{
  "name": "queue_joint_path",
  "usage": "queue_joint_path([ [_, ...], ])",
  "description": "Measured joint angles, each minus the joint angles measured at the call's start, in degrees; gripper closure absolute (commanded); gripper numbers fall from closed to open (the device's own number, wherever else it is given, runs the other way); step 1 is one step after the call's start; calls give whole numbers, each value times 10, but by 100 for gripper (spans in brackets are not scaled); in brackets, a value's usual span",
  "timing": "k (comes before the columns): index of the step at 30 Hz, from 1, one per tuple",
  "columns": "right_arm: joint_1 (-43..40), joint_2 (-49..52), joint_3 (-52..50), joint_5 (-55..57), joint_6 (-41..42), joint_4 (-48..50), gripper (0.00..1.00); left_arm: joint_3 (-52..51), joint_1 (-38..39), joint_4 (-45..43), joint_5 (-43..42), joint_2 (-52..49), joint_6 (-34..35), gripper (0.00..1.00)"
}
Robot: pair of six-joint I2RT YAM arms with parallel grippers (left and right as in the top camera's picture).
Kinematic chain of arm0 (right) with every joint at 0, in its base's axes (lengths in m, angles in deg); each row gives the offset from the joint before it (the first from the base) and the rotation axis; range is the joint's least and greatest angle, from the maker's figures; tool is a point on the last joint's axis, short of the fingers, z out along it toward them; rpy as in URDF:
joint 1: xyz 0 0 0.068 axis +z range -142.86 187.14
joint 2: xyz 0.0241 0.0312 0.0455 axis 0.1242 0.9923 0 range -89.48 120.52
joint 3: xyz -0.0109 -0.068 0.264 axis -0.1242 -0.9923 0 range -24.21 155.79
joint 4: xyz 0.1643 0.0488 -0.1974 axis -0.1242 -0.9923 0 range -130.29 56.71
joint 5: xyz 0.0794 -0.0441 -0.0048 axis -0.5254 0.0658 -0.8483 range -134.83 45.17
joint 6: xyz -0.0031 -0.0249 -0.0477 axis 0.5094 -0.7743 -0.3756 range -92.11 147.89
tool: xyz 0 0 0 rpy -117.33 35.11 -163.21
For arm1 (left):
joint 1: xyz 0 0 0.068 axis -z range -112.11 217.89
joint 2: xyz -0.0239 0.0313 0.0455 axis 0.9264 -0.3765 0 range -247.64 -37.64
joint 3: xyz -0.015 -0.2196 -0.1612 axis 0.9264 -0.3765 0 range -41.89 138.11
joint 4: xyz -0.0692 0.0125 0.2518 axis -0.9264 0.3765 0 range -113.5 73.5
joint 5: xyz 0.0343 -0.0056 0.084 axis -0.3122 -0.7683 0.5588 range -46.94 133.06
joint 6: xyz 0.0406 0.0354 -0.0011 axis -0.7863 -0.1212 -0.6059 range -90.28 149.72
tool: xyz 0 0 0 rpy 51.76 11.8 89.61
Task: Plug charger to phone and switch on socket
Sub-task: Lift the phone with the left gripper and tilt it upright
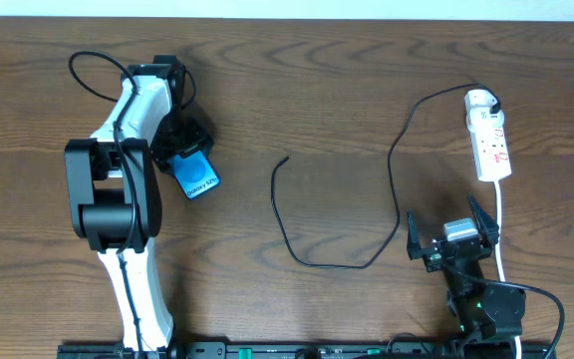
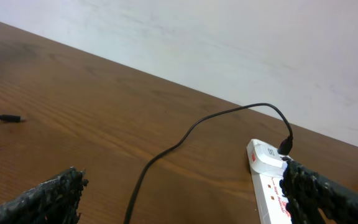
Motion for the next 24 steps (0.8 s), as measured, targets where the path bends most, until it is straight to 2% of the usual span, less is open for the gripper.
queue_joint_path([
  [11,0,0,0,0,0,0,1,18,0,22,-12,35,0,32],
  [24,0,0,0,0,0,0,1,18,0,23,-78,73,5,32],
])
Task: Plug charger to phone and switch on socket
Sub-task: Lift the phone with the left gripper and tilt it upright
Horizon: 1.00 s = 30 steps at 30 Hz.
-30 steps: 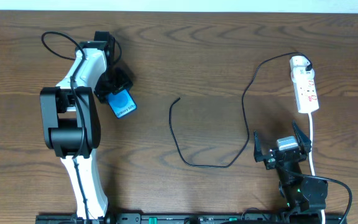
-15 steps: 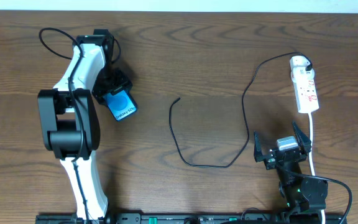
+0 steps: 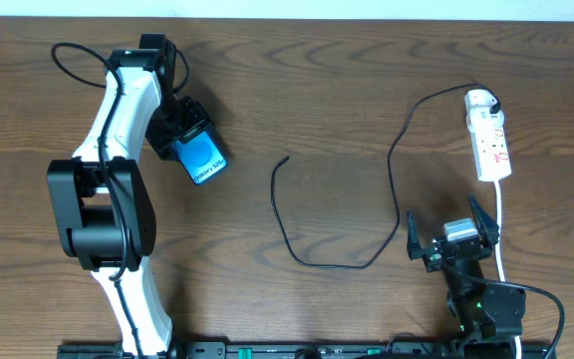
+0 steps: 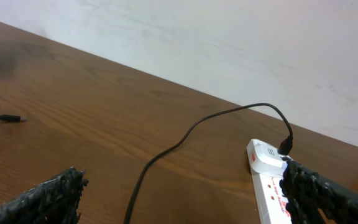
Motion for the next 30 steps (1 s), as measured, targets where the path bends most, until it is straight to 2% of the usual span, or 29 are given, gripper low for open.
queue_joint_path([
  [12,0,0,0,0,0,0,1,0,0,0,-41,0,18,32],
  [30,0,0,0,0,0,0,1,0,0,3,-46,0,57,32],
])
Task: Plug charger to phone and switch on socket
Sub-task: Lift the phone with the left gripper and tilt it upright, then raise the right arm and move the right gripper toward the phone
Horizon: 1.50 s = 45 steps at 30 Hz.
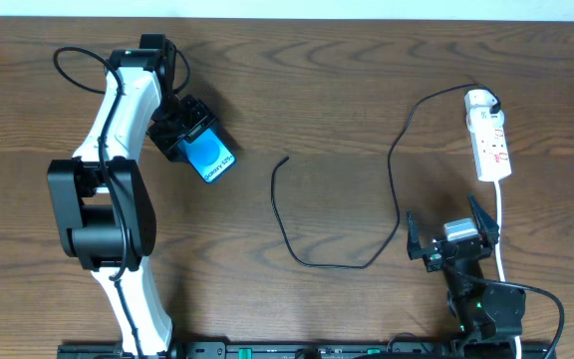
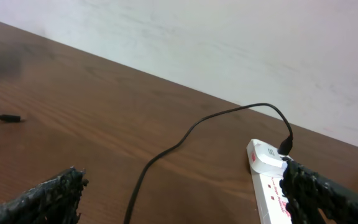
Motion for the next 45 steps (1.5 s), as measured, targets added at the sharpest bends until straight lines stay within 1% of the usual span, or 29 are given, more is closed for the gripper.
queue_joint_path([
  [23,0,0,0,0,0,0,1,0,0,-17,-26,0,75,32],
  [41,0,0,0,-5,0,2,1,0,0,-17,-35,0,108,32],
  [45,0,0,0,-8,21,6,1,0,0,-19,-45,0,113,32],
])
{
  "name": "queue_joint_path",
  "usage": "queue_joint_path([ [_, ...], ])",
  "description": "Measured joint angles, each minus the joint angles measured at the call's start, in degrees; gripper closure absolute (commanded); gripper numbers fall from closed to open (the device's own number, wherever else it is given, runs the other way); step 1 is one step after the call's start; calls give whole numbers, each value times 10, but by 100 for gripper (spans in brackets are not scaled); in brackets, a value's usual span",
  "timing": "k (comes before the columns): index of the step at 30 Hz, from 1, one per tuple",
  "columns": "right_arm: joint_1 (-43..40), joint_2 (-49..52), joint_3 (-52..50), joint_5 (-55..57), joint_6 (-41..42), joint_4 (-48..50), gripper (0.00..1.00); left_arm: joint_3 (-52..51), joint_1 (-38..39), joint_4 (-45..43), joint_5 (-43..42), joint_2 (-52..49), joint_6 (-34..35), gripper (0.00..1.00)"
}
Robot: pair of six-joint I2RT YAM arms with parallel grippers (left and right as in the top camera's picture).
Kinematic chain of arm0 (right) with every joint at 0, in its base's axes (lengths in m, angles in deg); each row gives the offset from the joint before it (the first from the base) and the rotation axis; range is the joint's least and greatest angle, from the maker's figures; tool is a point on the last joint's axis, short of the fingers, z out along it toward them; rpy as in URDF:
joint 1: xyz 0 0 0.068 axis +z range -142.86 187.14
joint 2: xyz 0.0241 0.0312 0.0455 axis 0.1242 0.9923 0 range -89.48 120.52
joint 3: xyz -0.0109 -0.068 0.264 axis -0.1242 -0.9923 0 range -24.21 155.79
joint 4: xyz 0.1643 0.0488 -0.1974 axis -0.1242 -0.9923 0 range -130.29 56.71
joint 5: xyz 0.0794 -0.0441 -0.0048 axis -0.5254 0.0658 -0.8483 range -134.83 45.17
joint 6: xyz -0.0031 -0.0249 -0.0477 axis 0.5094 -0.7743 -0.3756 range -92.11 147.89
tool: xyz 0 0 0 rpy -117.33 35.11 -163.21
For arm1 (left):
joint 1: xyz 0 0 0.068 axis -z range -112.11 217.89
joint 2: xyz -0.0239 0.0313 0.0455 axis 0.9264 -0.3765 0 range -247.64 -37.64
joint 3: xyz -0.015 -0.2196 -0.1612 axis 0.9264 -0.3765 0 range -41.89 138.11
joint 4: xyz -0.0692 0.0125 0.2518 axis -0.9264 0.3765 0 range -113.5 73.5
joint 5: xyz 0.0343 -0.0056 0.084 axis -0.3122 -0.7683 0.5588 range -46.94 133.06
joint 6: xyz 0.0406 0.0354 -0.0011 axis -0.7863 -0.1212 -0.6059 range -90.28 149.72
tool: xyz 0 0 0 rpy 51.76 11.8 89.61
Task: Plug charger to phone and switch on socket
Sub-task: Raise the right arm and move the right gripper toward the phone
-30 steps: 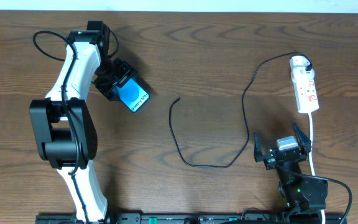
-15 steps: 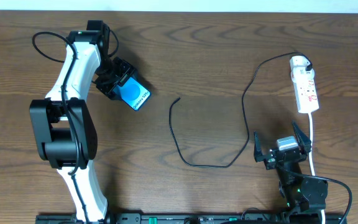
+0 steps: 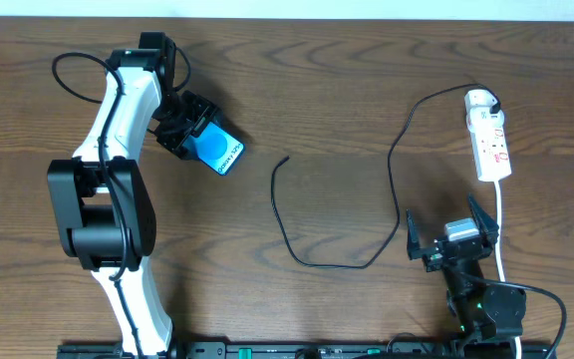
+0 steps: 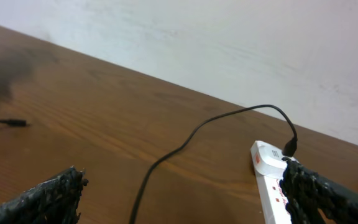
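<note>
The blue phone (image 3: pixel 219 152) is in the overhead view at upper left, with my left gripper (image 3: pixel 192 136) shut on it, its screen end pointing down-right. A black charger cable (image 3: pixel 387 150) runs from the white power strip (image 3: pixel 488 140) at far right and loops to its loose plug end (image 3: pixel 284 159) mid-table. In the right wrist view the cable (image 4: pixel 185 140), its plug tip (image 4: pixel 14 123) and the power strip (image 4: pixel 269 171) show. My right gripper (image 3: pixel 449 237) stands open near the front edge, left of the strip's white lead, holding nothing.
The strip's white lead (image 3: pixel 499 234) runs toward the front edge beside my right arm. A thin black wire (image 3: pixel 73 70) loops off my left arm at the back left. A pale wall (image 4: pixel 229 43) lies behind the table's far edge.
My left gripper has carried the phone a little to the right and up, closer to the cable's loose plug end, turning it more. The right gripper has not moved.
The left gripper first held the phone lower at the left, near its own arm base. Then the arm was stretched farther back, with the phone higher. Then the phone was further right, and now nearer the cable's plug end. The right gripper stayed open throughout.
</note>
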Motion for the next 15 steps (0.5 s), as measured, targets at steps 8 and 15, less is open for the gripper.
queue_joint_path([
  [8,0,0,0,-2,76,3,1,0,0,0,-22,0,10,32],
  [15,0,0,0,-3,101,3,1,0,0,-1,-62,0,25,32],
])
